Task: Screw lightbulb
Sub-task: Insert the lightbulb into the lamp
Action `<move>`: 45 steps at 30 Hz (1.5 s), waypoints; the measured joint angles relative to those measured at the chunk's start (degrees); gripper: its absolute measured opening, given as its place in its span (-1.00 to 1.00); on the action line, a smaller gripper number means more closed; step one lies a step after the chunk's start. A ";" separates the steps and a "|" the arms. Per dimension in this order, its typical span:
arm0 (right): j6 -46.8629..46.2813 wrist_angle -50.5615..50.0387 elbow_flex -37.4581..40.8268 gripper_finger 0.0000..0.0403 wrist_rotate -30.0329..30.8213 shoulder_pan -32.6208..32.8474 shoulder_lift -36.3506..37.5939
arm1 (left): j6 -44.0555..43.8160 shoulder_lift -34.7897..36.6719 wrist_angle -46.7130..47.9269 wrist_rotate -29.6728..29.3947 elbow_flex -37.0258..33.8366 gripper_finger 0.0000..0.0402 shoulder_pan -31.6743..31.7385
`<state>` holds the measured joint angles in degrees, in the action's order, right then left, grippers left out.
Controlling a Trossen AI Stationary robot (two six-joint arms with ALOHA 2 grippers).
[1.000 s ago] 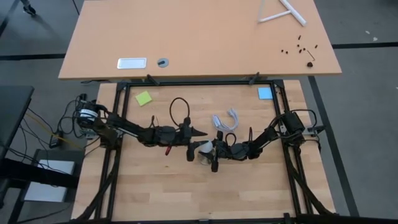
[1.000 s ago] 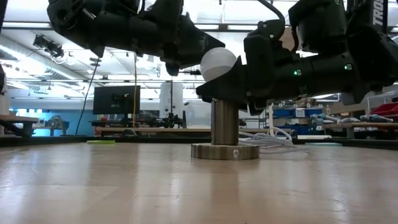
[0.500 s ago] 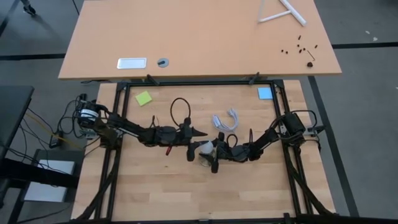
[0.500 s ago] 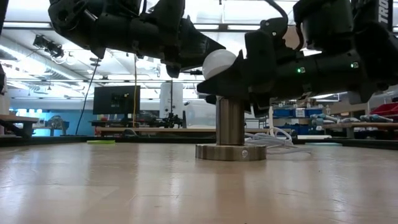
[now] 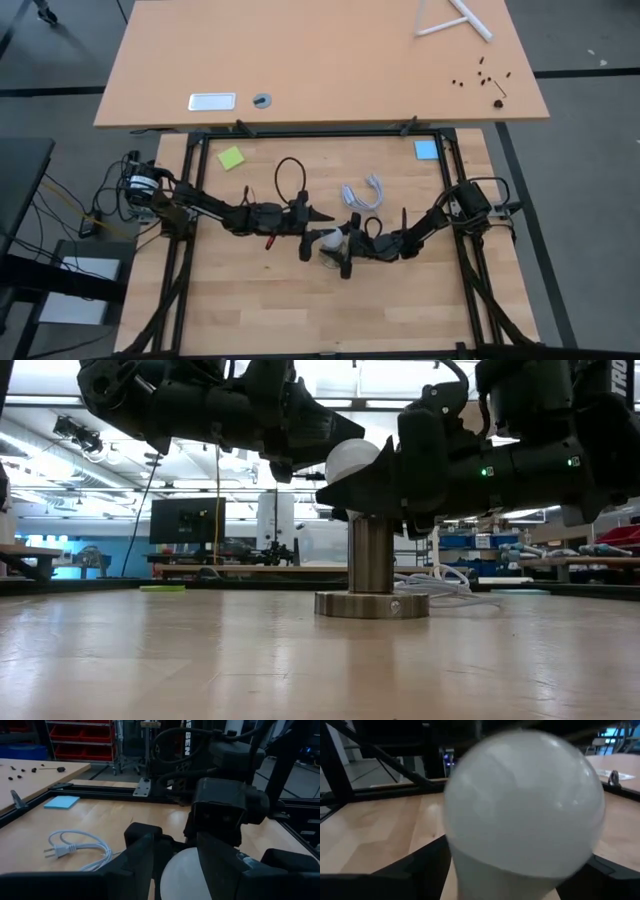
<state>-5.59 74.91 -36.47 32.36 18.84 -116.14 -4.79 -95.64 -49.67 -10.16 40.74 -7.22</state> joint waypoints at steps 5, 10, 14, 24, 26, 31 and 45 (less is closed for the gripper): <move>1.29 1.27 0.00 0.51 0.00 0.32 0.04 | 1.01 0.04 -0.17 -0.01 -0.01 -0.22 -0.07; 1.29 1.27 0.00 0.52 0.00 0.32 0.04 | 2.92 2.62 1.57 -0.86 -0.04 -0.22 -0.28; 1.31 1.27 0.00 0.51 0.00 0.32 0.04 | 2.62 3.02 6.06 -2.10 -0.06 -0.22 -0.28; 1.73 1.27 0.00 0.43 0.11 0.32 0.04 | 0.19 3.07 8.22 -2.13 -0.03 -0.22 -0.82; 1.75 1.27 0.00 0.42 0.15 0.32 0.04 | -0.12 3.19 9.36 -2.18 0.01 -0.22 -1.35; 2.63 1.05 0.00 0.42 -0.04 0.45 0.04 | 0.48 3.17 8.88 -3.95 0.03 -0.22 -2.62; 4.35 1.92 0.00 0.42 0.38 0.32 0.07 | 0.03 3.00 4.68 -0.08 -0.03 -0.22 -2.56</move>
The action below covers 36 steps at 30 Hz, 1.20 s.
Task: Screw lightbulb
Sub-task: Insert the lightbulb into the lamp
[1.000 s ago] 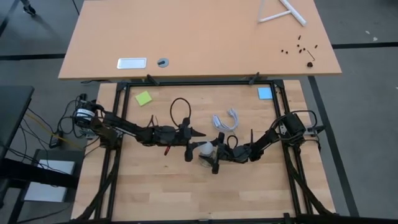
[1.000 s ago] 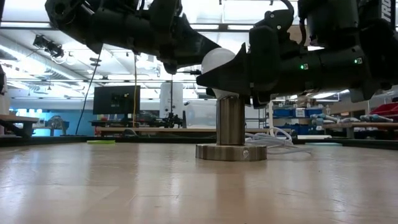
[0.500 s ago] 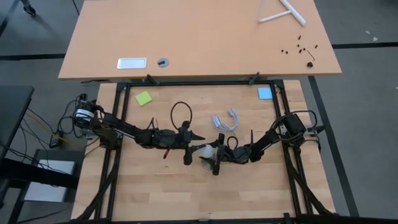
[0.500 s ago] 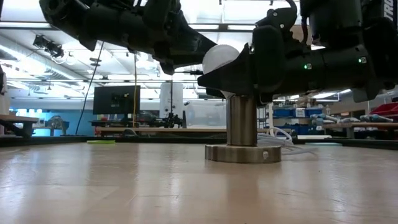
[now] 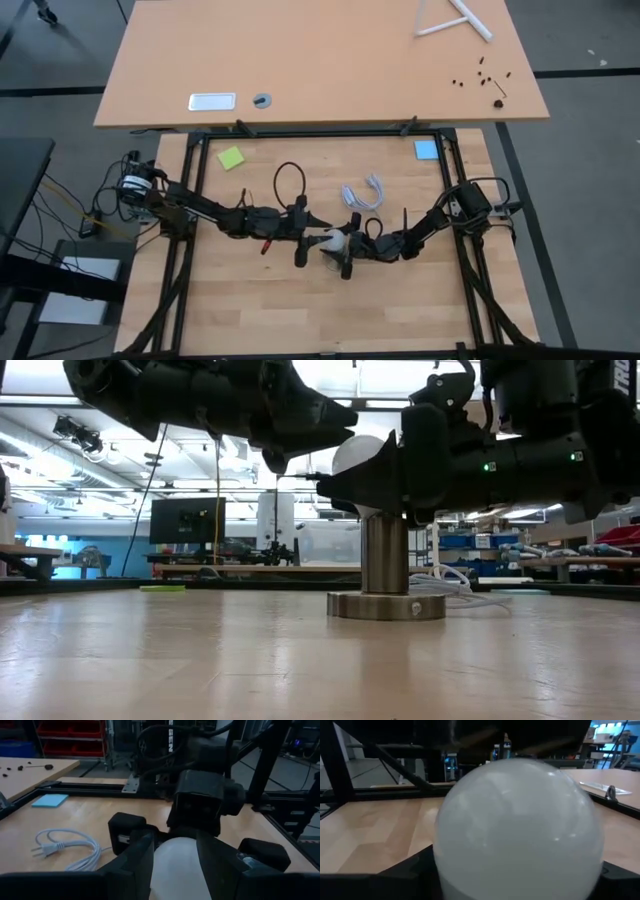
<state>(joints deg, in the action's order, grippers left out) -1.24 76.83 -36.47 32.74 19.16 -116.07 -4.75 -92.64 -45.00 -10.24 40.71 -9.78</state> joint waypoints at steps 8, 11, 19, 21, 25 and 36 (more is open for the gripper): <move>3.01 2.07 0.00 0.41 -0.01 0.59 0.02 | -1.18 -1.94 -1.20 0.13 0.17 -0.22 0.00; 3.34 2.41 0.00 0.41 -0.04 0.59 0.02 | -1.44 -3.63 -1.46 1.00 1.91 -0.22 0.00; 3.85 2.59 0.02 0.41 -0.28 0.81 0.02 | 0.04 -8.08 2.27 4.16 8.92 -0.22 0.00; 3.85 2.60 0.02 0.41 -0.27 1.08 0.02 | 0.04 -8.35 3.26 4.20 9.56 -0.22 -0.02; 4.13 3.28 0.02 0.41 0.64 1.95 0.02 | 0.07 -8.42 3.41 4.39 9.60 -0.22 -0.02; 4.51 3.29 0.00 0.41 6.05 4.11 0.02 | 1.46 -8.41 3.90 4.42 9.57 -0.22 -0.09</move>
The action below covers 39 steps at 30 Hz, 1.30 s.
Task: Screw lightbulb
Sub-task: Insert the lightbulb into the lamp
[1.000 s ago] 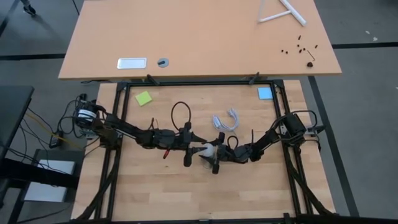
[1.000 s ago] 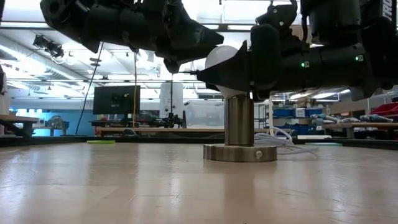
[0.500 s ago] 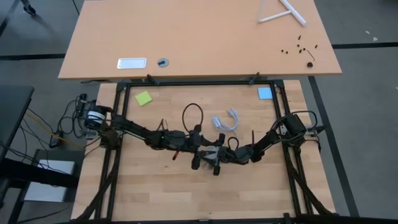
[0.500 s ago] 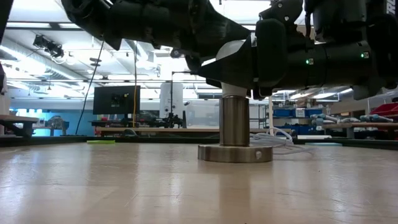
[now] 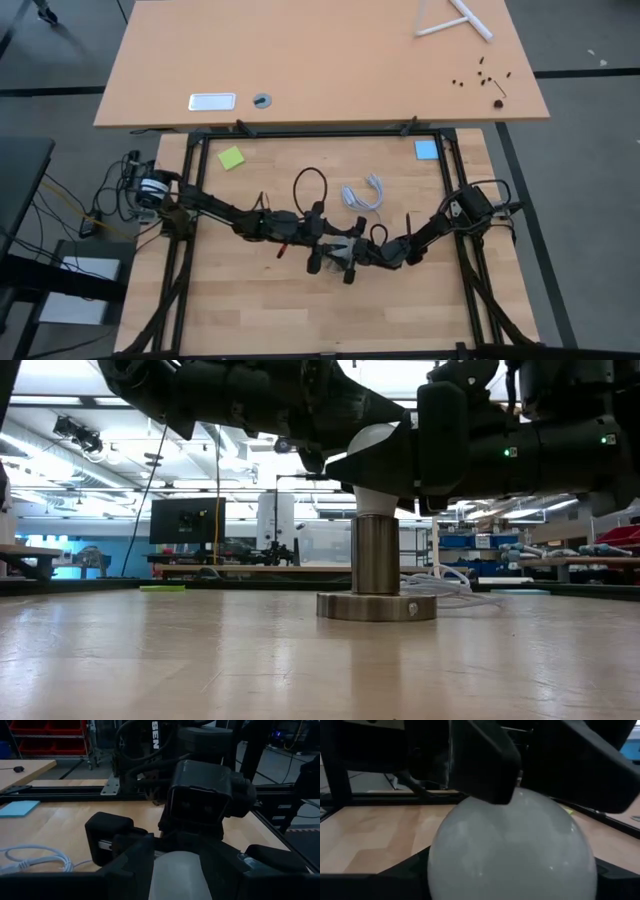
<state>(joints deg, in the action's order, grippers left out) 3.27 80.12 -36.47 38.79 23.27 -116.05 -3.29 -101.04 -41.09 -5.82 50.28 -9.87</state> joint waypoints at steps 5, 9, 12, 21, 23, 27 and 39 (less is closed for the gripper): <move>0.37 -0.14 0.00 0.42 2.27 1.06 0.20 | 0.10 0.01 0.10 0.00 -0.02 -0.22 -0.02; 0.38 -1.17 0.02 0.43 4.16 2.24 1.58 | 0.17 -0.01 0.05 0.07 -0.02 -0.22 -0.04; -2.48 -3.45 0.07 0.45 5.77 3.09 3.13 | 0.24 -0.01 0.04 0.09 -0.07 -0.22 -0.07; -14.19 -20.72 0.00 0.56 5.72 4.95 12.35 | 0.24 -0.01 0.07 0.15 -0.15 -0.22 -0.07; -14.89 -24.18 0.00 0.59 5.69 5.69 14.13 | 0.26 -0.03 0.14 0.21 -0.16 -0.22 -0.09; -16.09 -29.87 0.02 0.63 5.50 6.85 17.56 | 0.26 -0.05 0.16 0.43 -0.22 -0.22 -0.11; -17.96 -36.80 0.02 0.70 4.35 7.62 22.61 | 0.39 -0.10 0.16 -0.44 -0.22 -0.22 -0.04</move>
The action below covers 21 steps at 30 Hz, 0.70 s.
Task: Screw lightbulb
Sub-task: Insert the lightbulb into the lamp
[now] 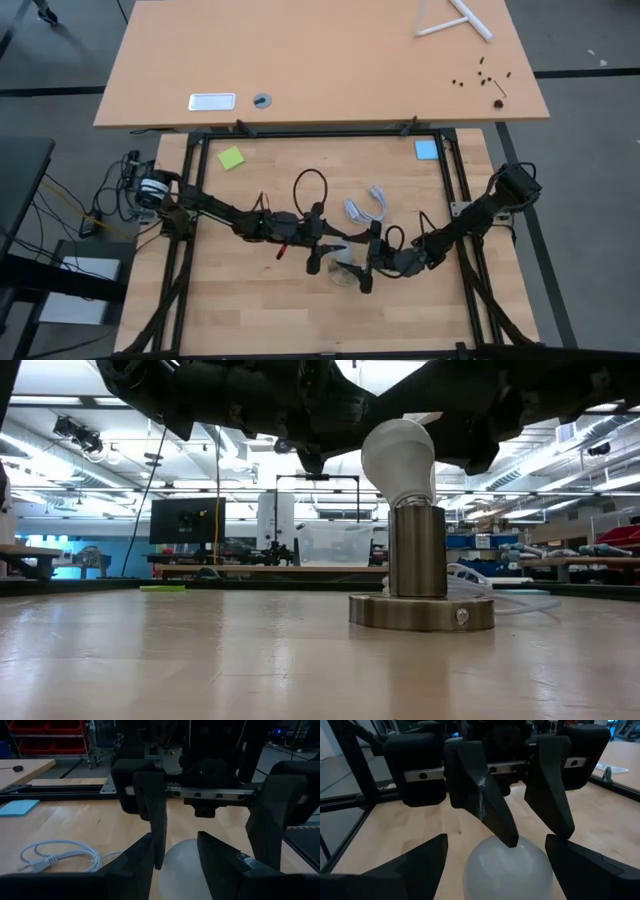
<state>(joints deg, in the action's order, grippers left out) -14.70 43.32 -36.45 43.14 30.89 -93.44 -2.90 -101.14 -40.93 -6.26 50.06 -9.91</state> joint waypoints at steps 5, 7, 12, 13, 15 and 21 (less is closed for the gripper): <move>-0.02 -0.74 -0.11 0.70 -0.16 1.23 1.39 | -0.09 -0.04 0.44 -0.29 -0.05 -0.22 0.09; 0.65 -1.57 -0.05 0.70 -0.15 1.83 1.67 | -0.02 -0.33 1.49 0.00 -0.24 -0.22 0.14; 1.28 -2.18 -0.09 0.68 0.47 2.89 3.64 | -0.02 -0.23 1.03 0.21 -0.20 -0.22 0.03; 1.33 -2.75 -0.09 0.68 0.50 2.99 3.82 | -0.02 -0.22 1.03 0.20 -0.17 -0.22 0.00; 1.35 -3.57 -0.09 0.68 0.53 3.34 4.41 | 0.20 -0.22 1.41 0.18 -0.17 -0.22 -0.16; -4.74 -9.62 -0.07 0.67 0.22 4.81 5.65 | 1.22 -0.20 1.96 -0.02 -0.15 -0.22 -0.67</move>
<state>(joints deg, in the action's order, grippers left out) -19.43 33.70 -36.51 43.36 35.69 -87.79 -1.67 -101.34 -38.97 -6.28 49.92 -10.58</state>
